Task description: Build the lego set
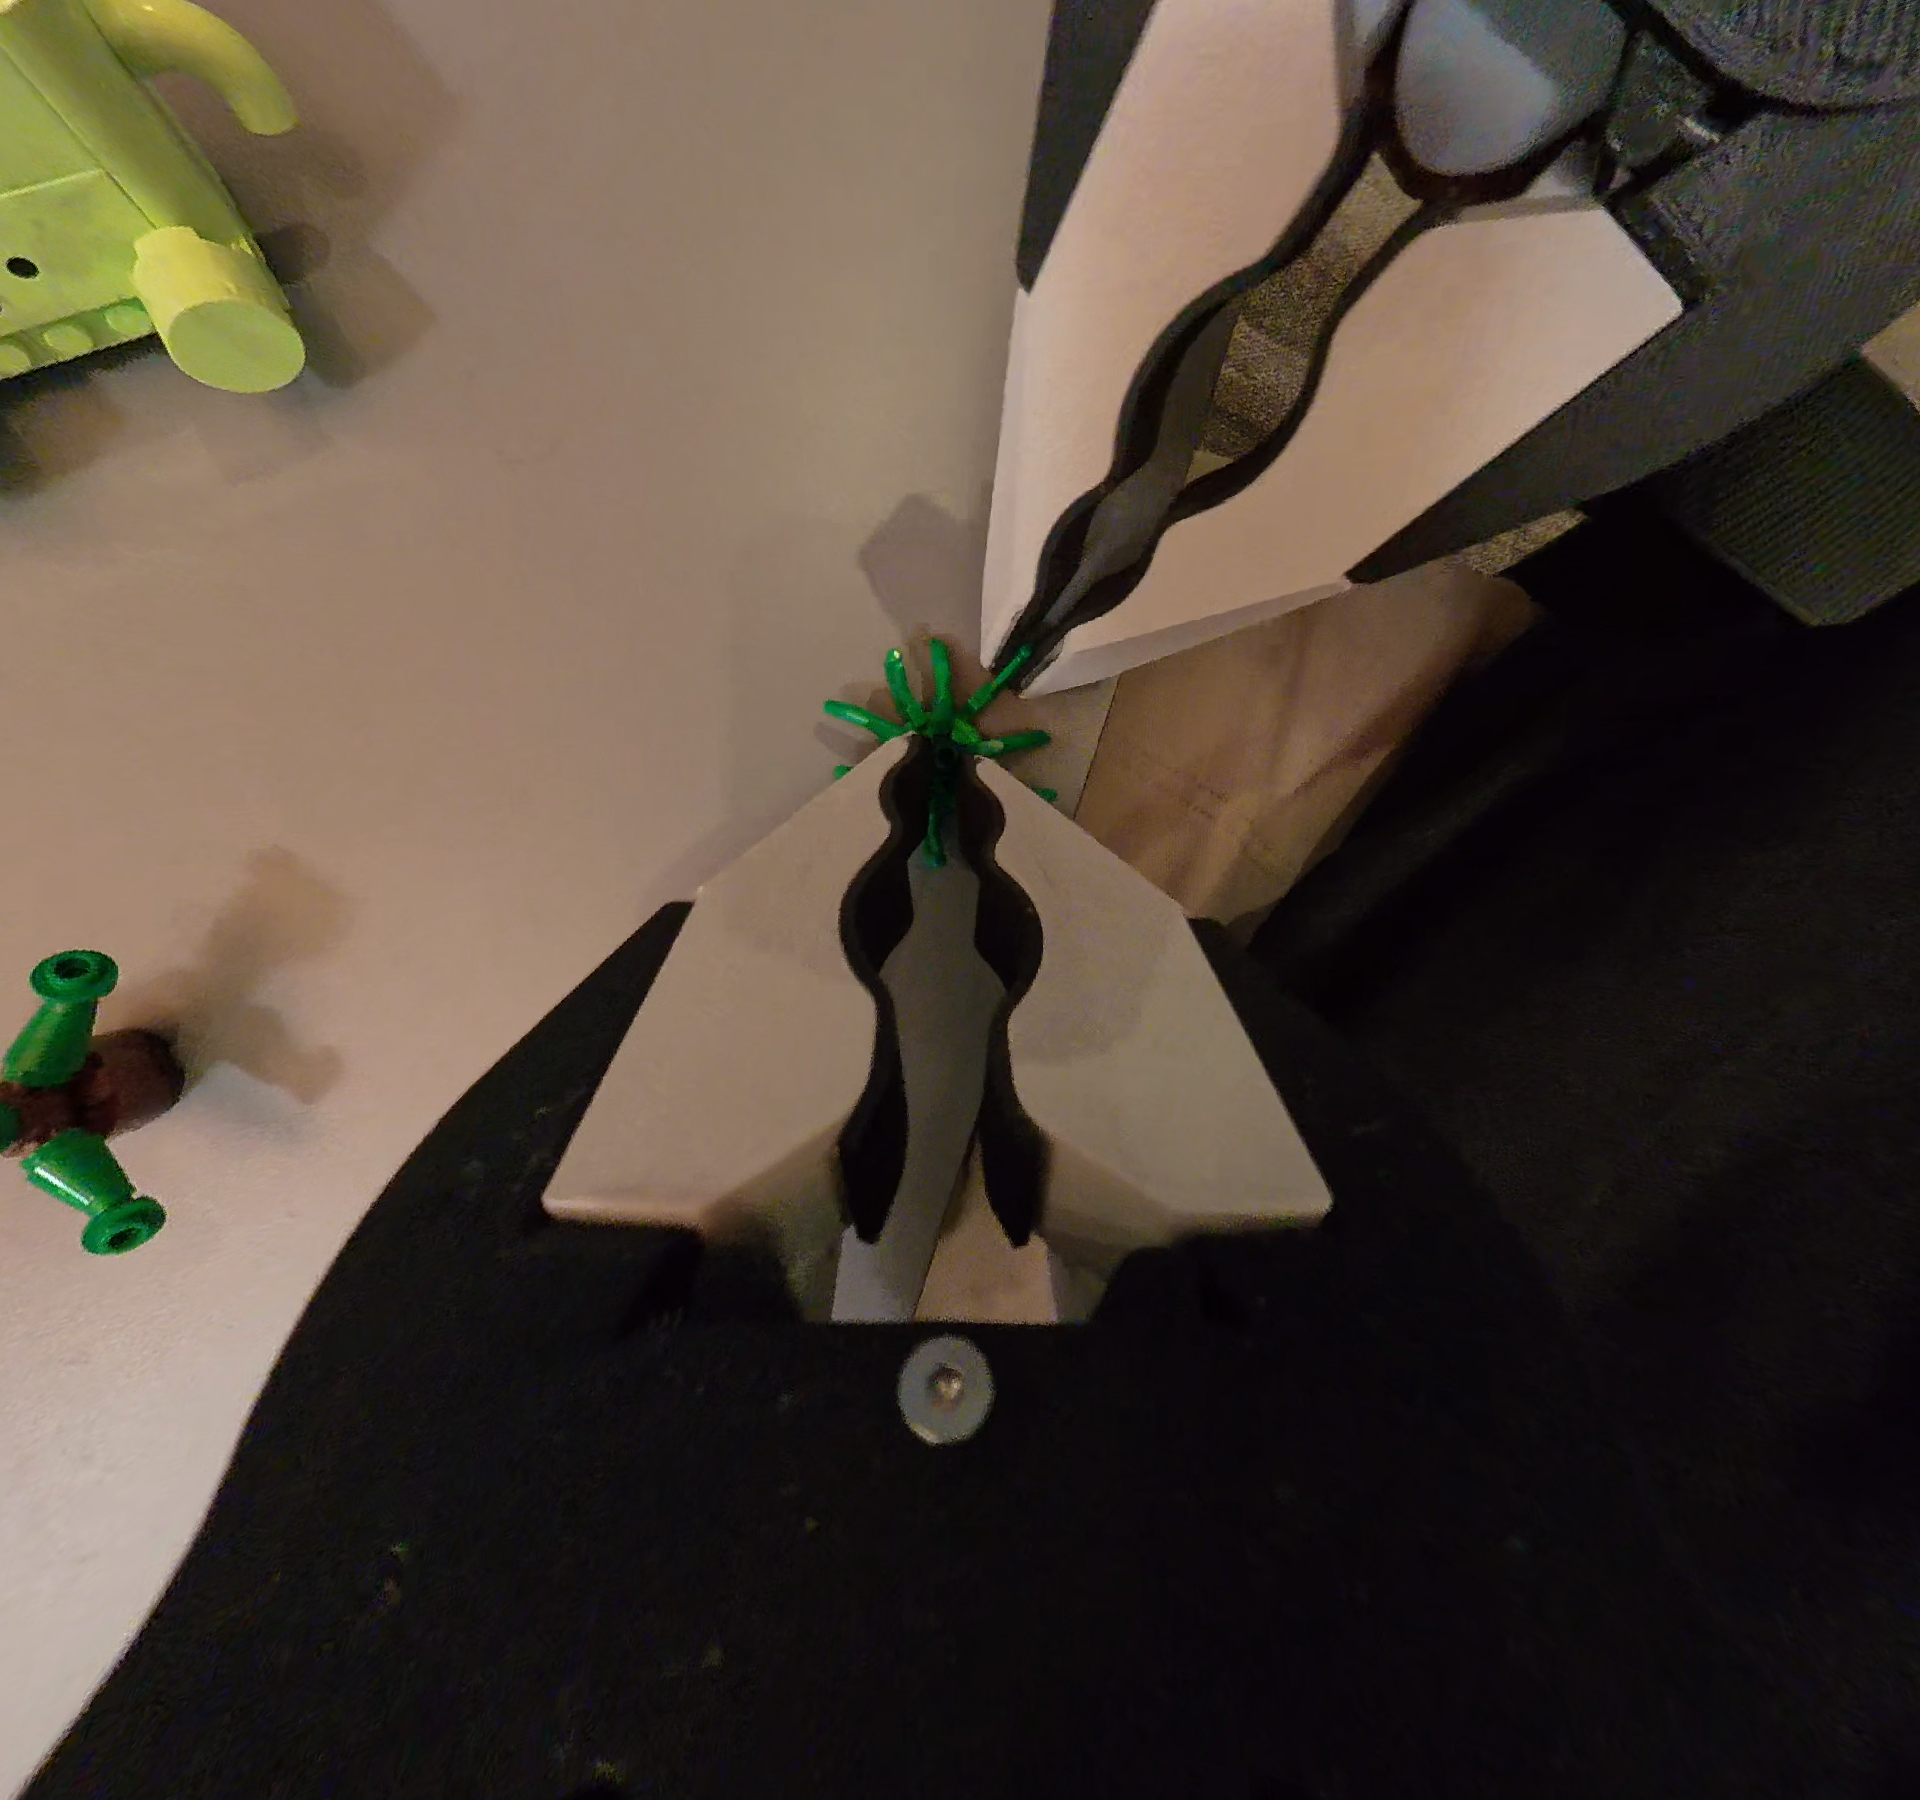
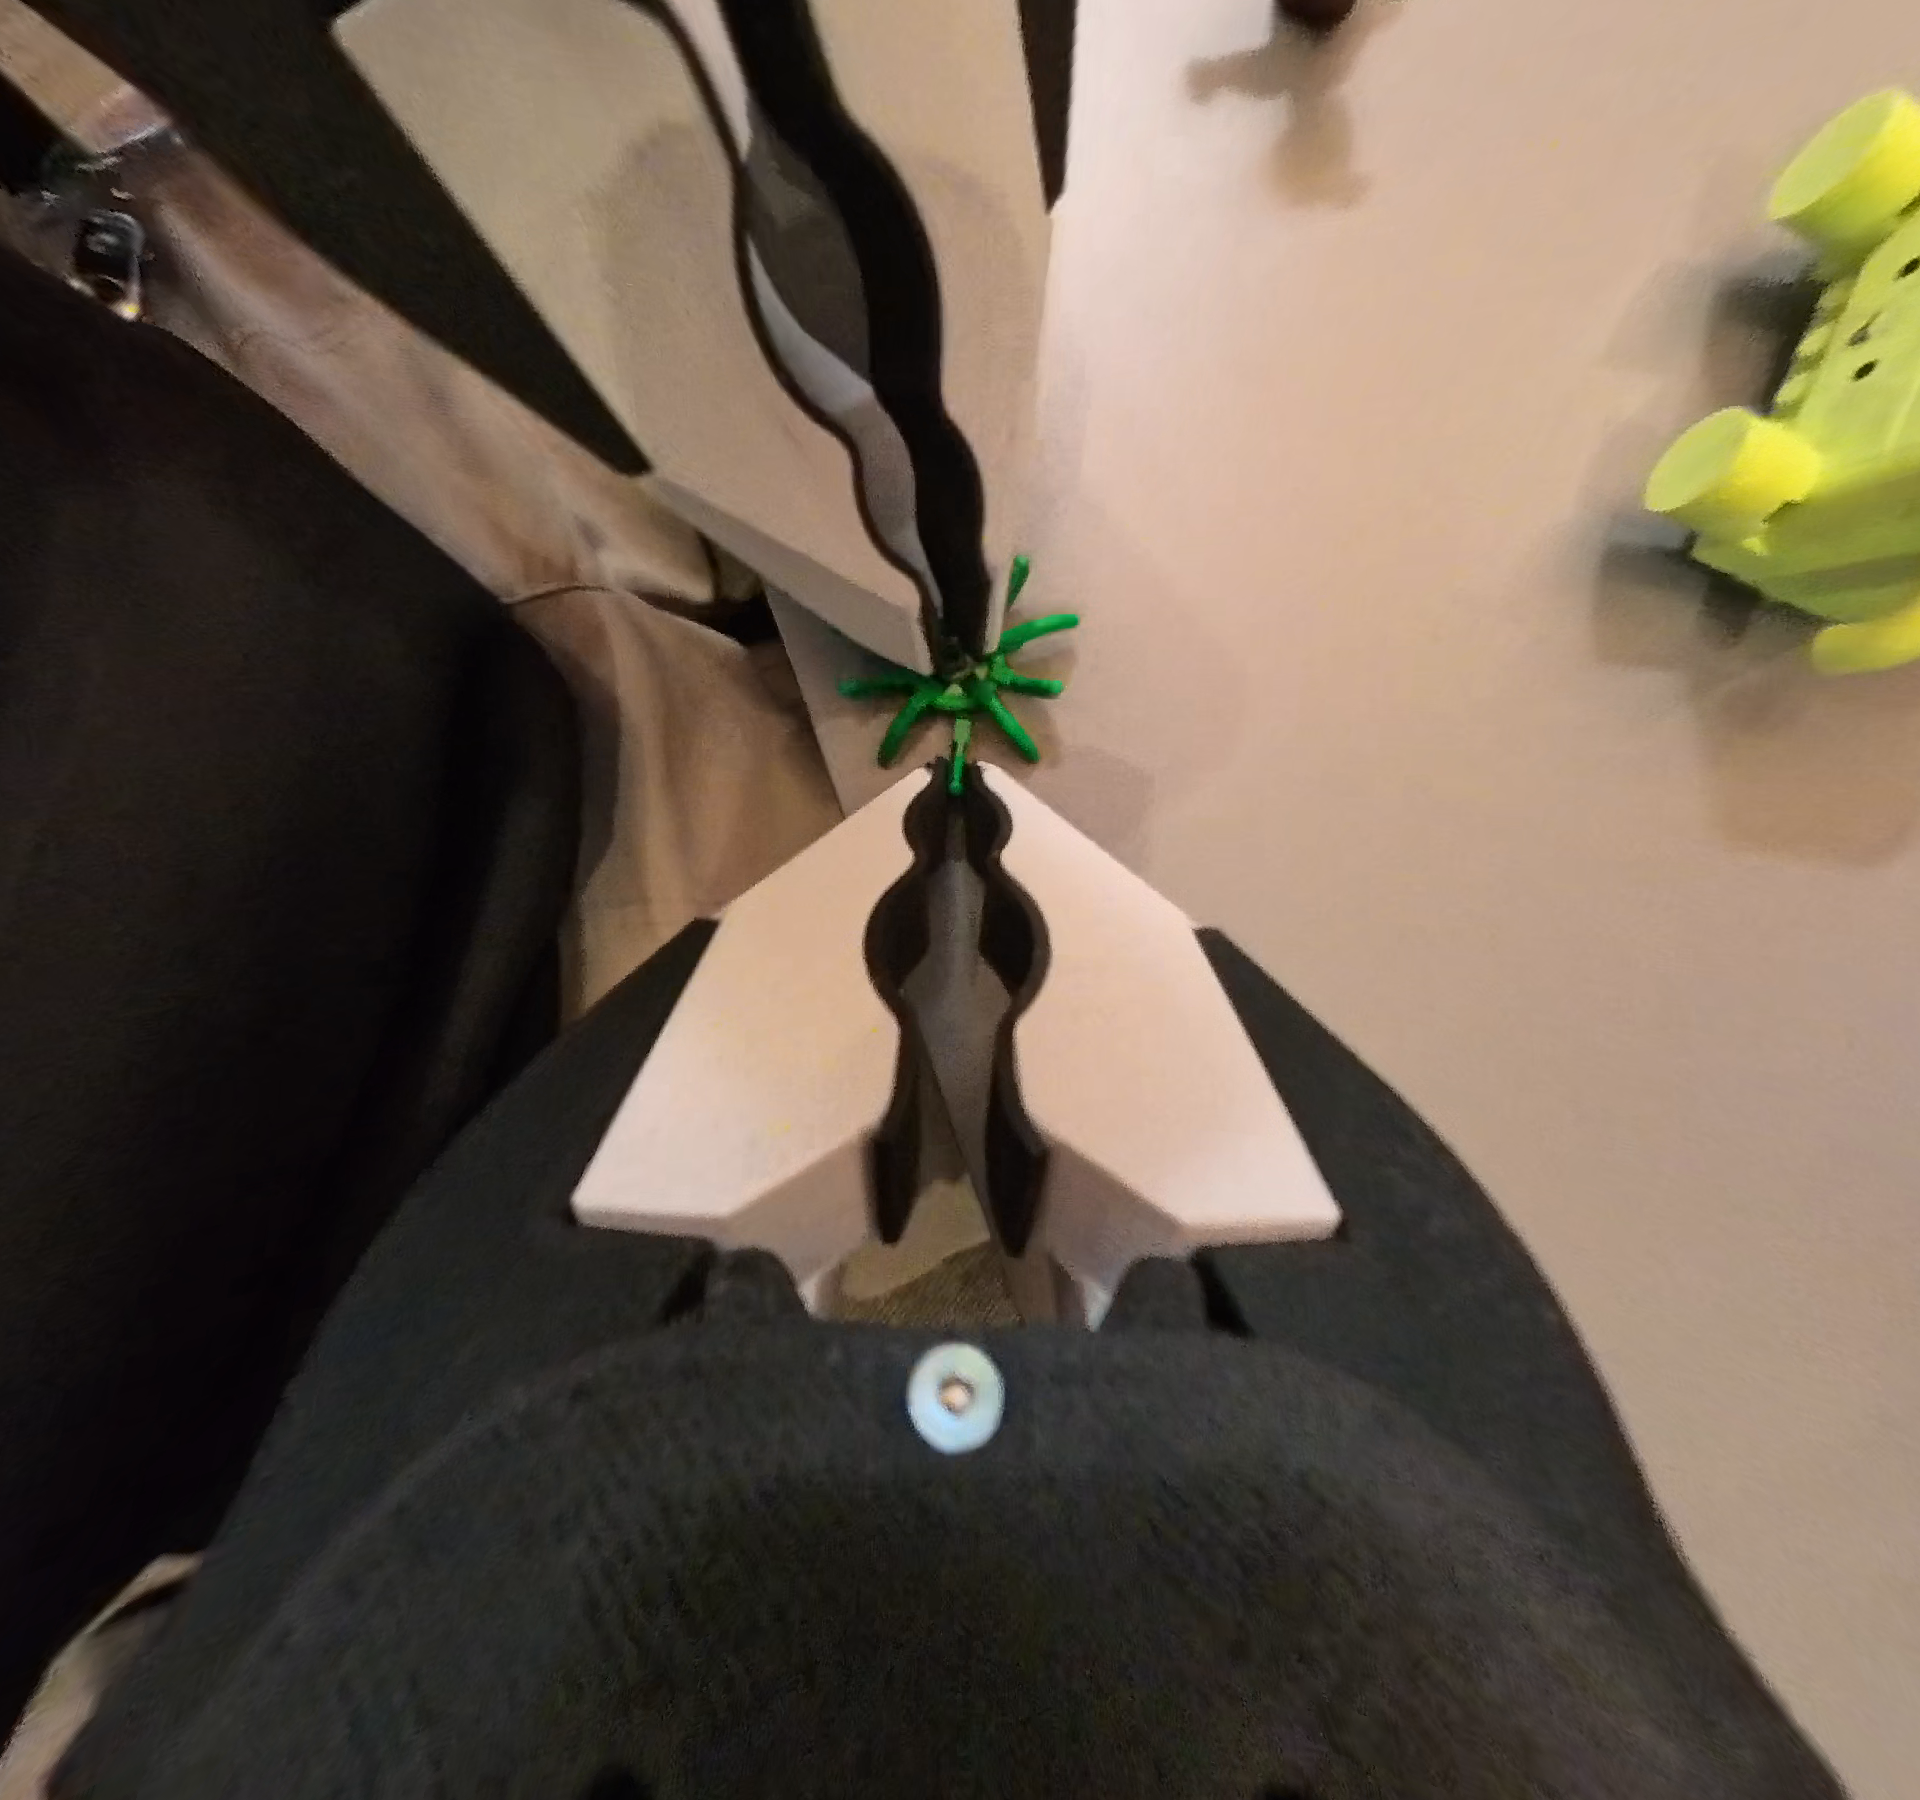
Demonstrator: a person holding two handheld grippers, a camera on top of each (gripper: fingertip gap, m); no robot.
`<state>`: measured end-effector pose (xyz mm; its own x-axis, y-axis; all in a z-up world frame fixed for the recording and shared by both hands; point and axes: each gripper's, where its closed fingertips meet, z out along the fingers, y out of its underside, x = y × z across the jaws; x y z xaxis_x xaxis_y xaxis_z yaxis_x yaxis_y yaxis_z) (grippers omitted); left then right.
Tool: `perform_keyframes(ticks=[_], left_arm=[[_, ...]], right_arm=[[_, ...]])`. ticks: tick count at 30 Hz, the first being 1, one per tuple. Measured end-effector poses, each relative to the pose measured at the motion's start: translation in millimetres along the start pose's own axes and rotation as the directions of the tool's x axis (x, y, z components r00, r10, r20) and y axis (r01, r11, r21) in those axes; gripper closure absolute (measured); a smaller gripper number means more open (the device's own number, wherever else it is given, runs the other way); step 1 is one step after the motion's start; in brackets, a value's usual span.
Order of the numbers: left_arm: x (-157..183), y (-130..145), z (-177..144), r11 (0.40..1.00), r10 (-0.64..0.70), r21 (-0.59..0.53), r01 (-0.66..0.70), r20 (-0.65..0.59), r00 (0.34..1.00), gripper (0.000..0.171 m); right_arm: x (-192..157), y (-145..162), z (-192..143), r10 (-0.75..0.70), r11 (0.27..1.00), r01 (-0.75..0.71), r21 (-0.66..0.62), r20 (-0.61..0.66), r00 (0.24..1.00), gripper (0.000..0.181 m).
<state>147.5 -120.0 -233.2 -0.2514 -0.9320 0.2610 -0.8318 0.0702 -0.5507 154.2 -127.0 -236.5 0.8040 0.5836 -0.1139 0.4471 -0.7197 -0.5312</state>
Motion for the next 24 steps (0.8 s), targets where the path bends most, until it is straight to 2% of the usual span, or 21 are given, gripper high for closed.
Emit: perform_keyframes(ticks=[3,5,8,12,15,19,24], left_arm=[[0.5,-0.4,0.5,1.0,0.0,0.005,0.0,-0.004,1.0,0.167],[0.6,-0.8,0.8,1.0,0.005,0.009,-0.005,0.002,1.0,0.167],[-0.9,-0.6,0.2,0.999,-0.017,0.034,0.017,-0.008,1.0,0.167],[-1.2,-1.1,0.2,0.998,-0.022,0.054,0.023,-0.008,1.0,0.167],[-1.3,-1.2,0.3,0.998,-0.018,0.065,0.018,0.003,1.0,0.167],[-1.3,-0.8,0.3,0.997,-0.026,0.067,0.025,0.007,1.0,0.167],[-1.2,-0.2,0.2,0.997,-0.039,0.073,0.039,0.002,0.999,0.166]], right_arm=[[-0.8,0.8,-0.5,0.034,0.995,-0.025,-0.101,0.084,0.996,0.18],[-0.3,0.6,-0.8,0.012,0.986,0.006,-0.169,0.11,0.994,0.18],[3.9,-3.2,-0.3,-0.041,0.978,0.064,-0.197,0.119,0.992,0.18],[4.4,-3.9,0.1,-0.141,0.978,0.157,-0.139,0.118,0.983,0.18],[4.1,-3.6,0.0,-0.173,0.981,0.18,-0.068,0.099,0.98,0.18],[3.7,-3.7,0.1,-0.227,0.973,0.229,-0.032,0.043,0.973,0.18],[2.5,-4.0,0.2,-0.268,0.963,0.267,0.032,0.049,0.962,0.181]])
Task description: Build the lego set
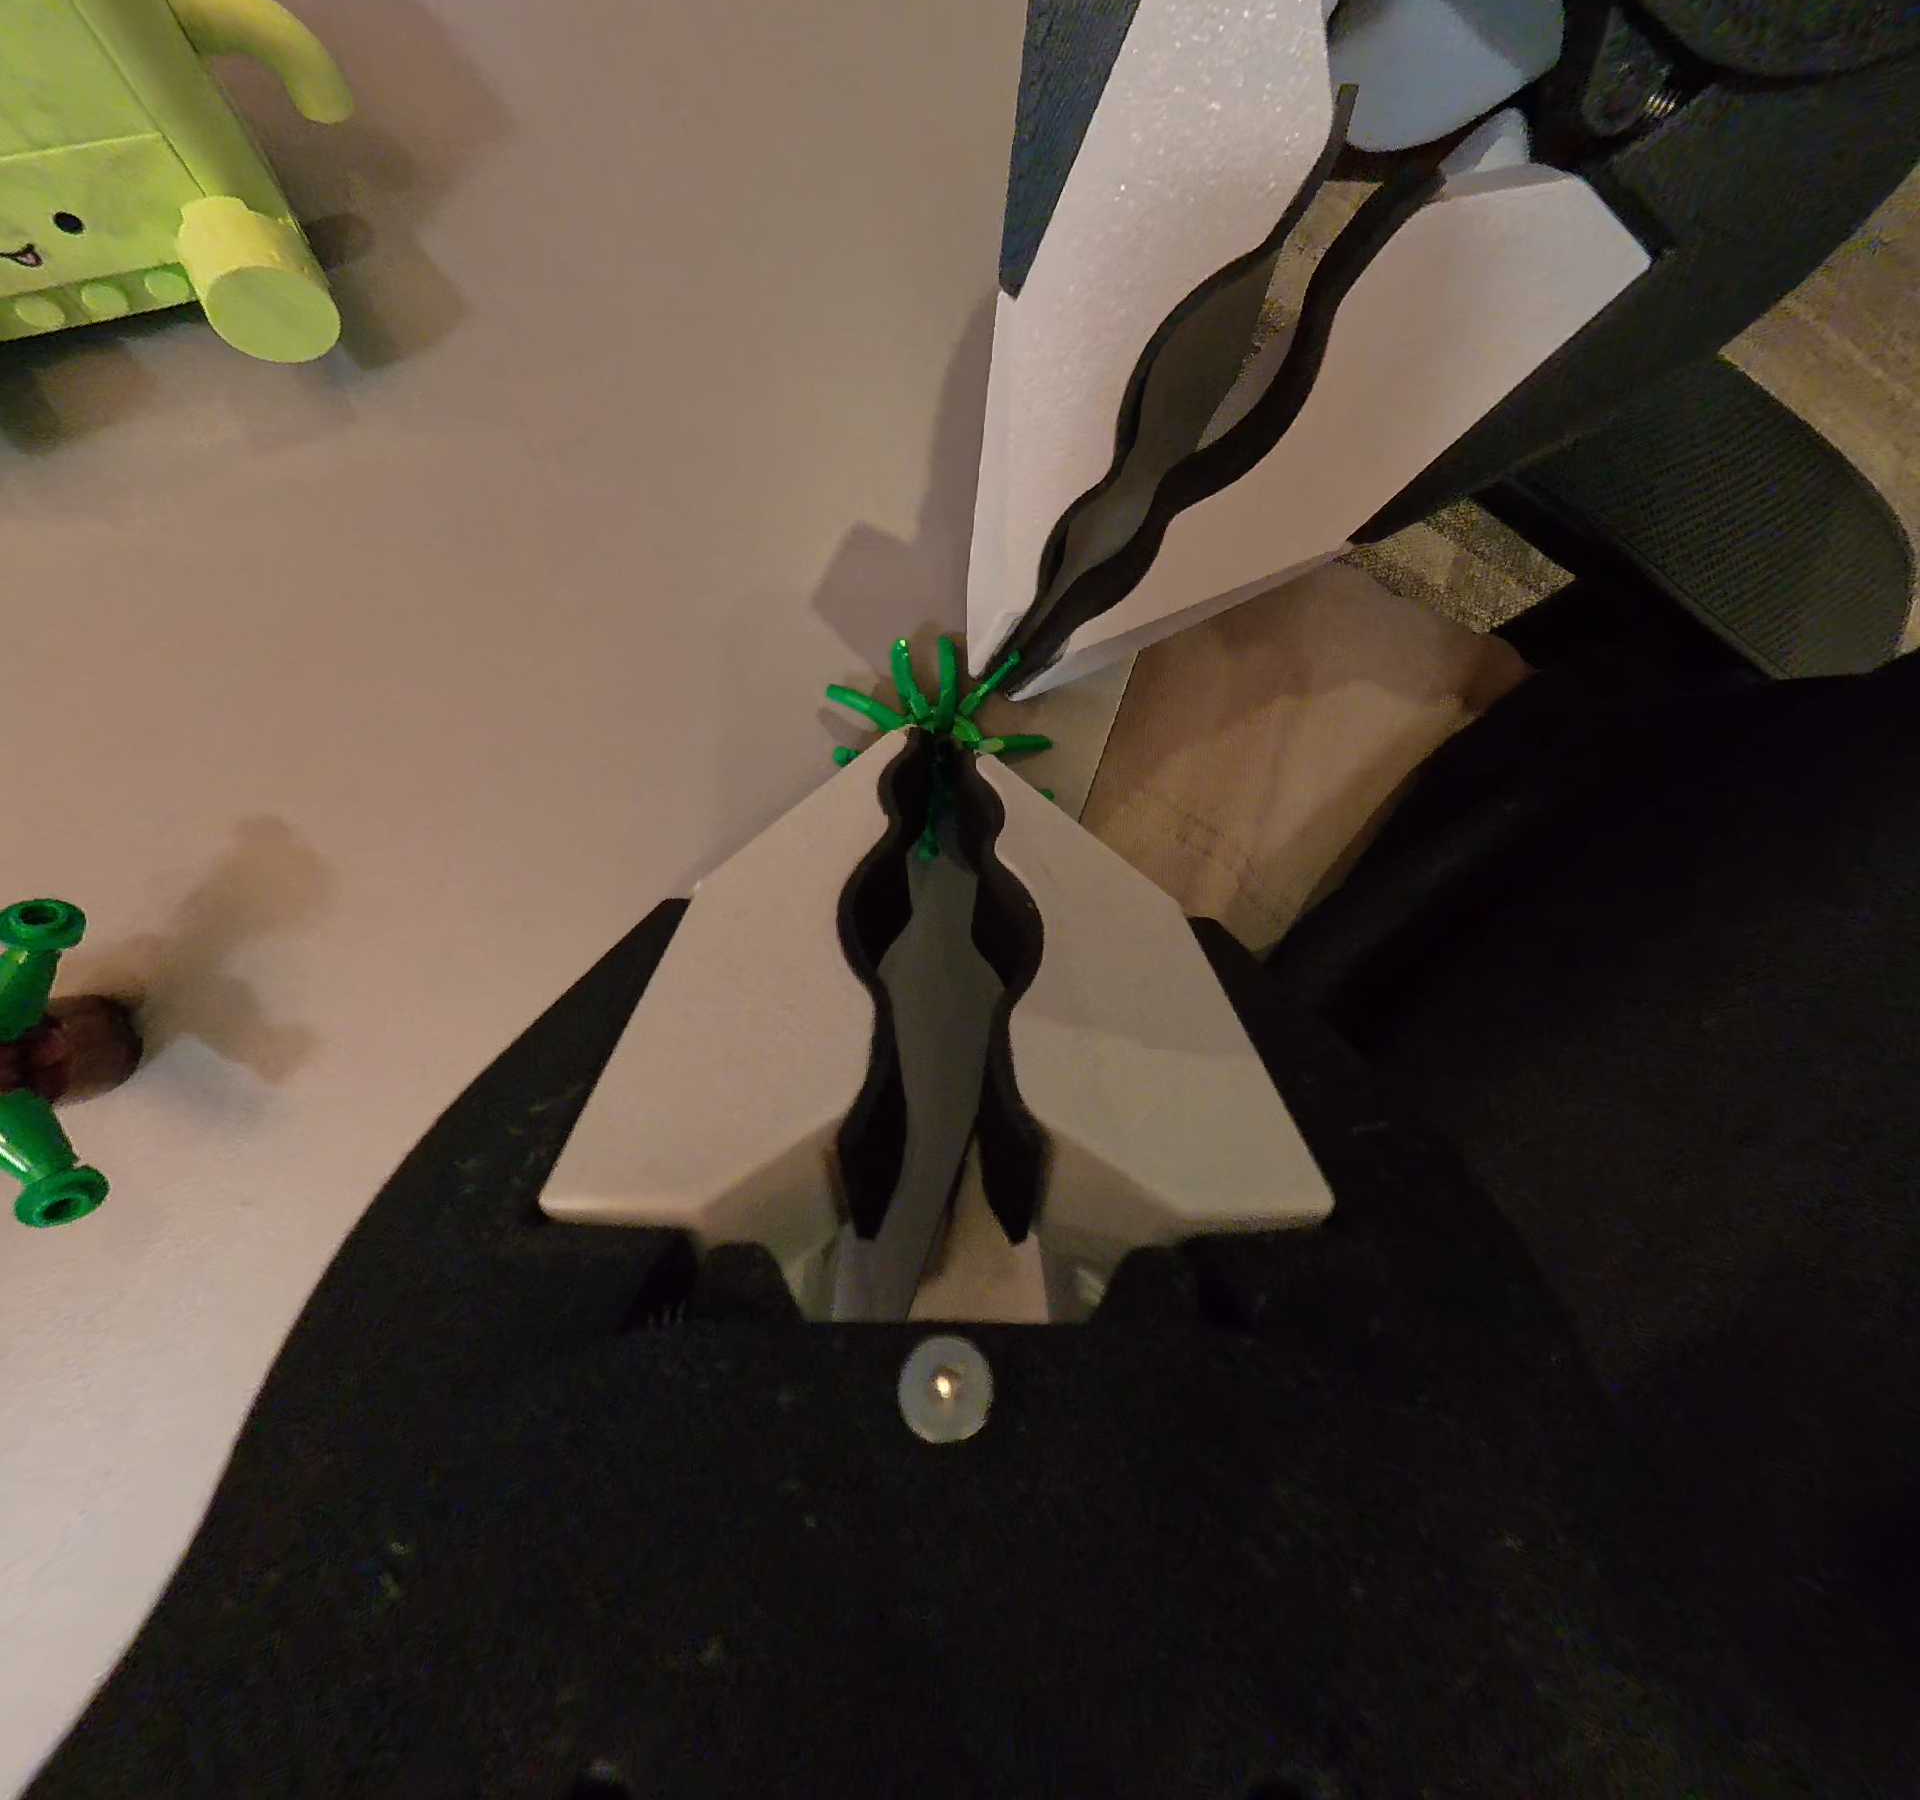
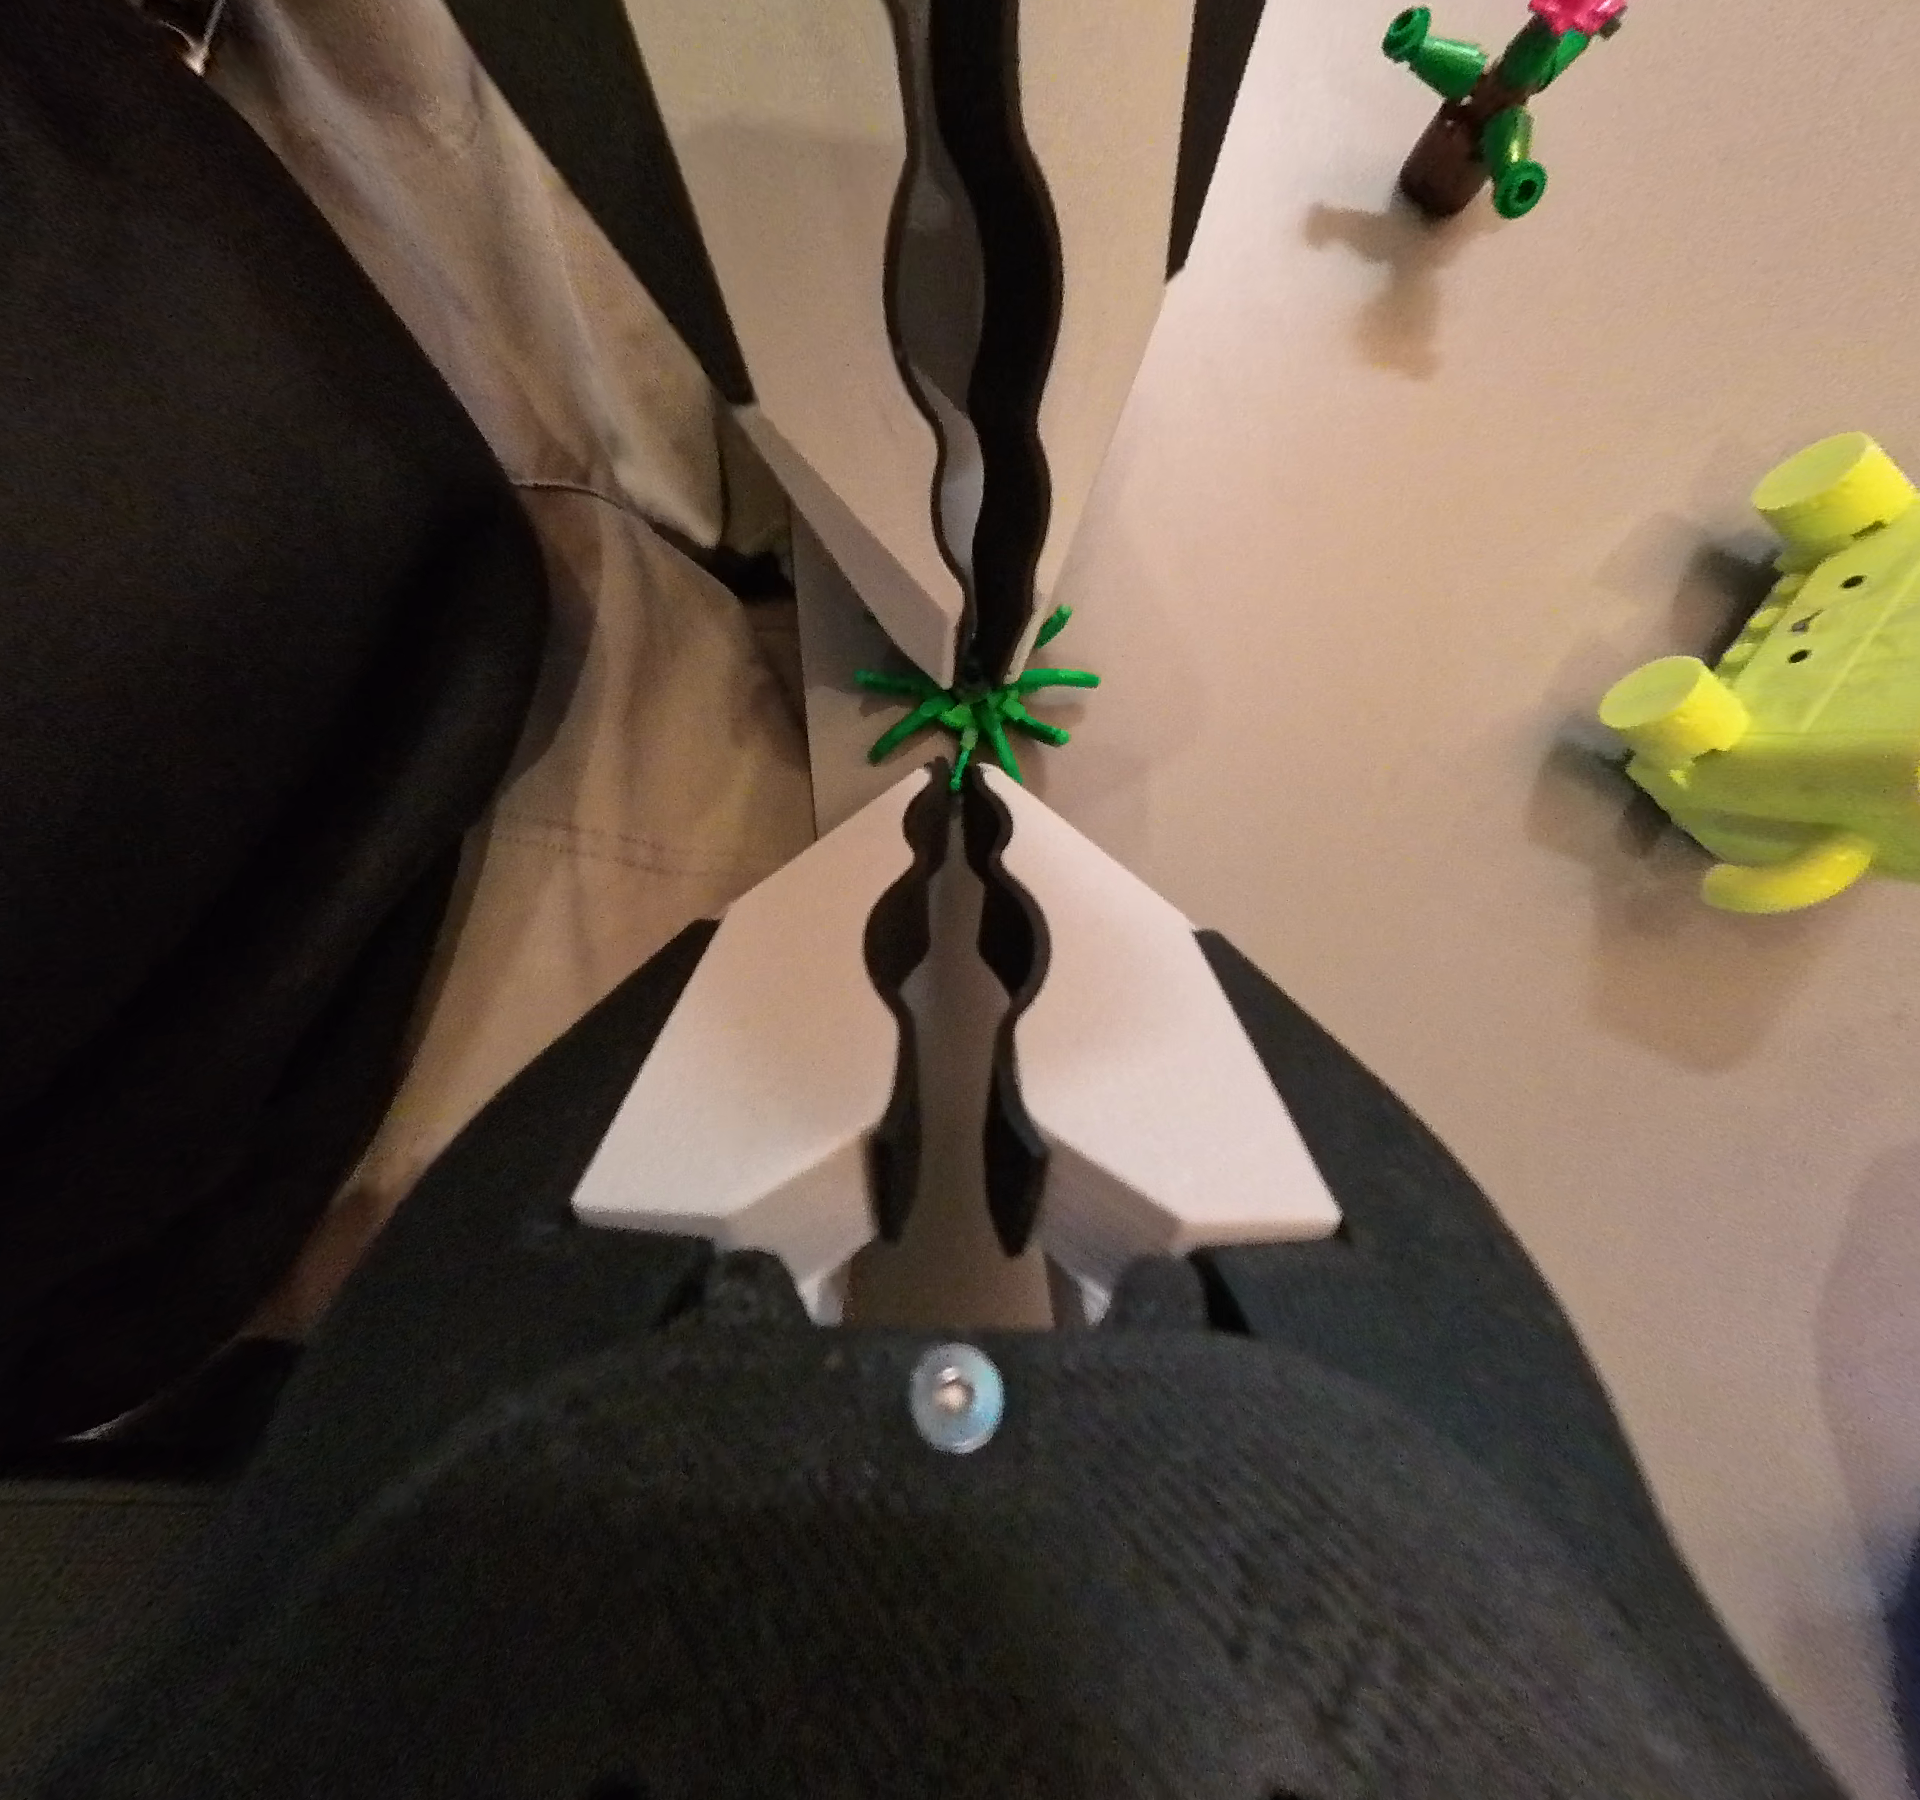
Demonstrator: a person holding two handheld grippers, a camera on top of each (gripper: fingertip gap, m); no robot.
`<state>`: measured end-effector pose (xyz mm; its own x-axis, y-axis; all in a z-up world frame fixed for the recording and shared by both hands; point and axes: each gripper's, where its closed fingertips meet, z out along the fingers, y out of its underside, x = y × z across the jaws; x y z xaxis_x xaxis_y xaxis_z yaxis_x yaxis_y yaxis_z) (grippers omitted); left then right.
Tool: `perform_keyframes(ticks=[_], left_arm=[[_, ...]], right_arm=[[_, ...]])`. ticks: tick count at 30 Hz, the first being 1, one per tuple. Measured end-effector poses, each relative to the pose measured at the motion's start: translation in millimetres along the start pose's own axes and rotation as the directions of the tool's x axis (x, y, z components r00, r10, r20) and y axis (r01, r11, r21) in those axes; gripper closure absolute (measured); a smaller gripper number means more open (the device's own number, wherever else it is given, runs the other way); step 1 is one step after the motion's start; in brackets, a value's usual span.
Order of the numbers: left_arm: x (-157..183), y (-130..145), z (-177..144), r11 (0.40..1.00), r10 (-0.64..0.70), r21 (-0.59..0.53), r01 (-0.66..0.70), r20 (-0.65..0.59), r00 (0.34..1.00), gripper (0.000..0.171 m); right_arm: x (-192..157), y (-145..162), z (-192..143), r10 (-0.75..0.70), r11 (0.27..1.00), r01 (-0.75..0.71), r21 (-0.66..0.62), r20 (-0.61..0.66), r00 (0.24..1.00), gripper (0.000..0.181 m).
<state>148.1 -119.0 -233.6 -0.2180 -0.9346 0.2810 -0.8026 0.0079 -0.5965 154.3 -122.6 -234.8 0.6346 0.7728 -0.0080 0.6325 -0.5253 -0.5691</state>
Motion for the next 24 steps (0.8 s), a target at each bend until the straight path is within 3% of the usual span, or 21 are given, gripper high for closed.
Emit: perform_keyframes(ticks=[16,24], left_arm=[[0.4,-0.1,0.3,1.0,-0.012,0.017,0.013,-0.011,1.0,0.166],[-1.2,-0.4,0.3,0.999,-0.01,0.035,0.01,-0.004,1.0,0.165]], right_arm=[[-2.7,2.2,-0.5,0.086,0.996,-0.086,-0.022,-0.004,0.996,0.18],[2.0,1.0,0.0,0.217,0.972,-0.218,-0.086,-0.017,0.976,0.181]])
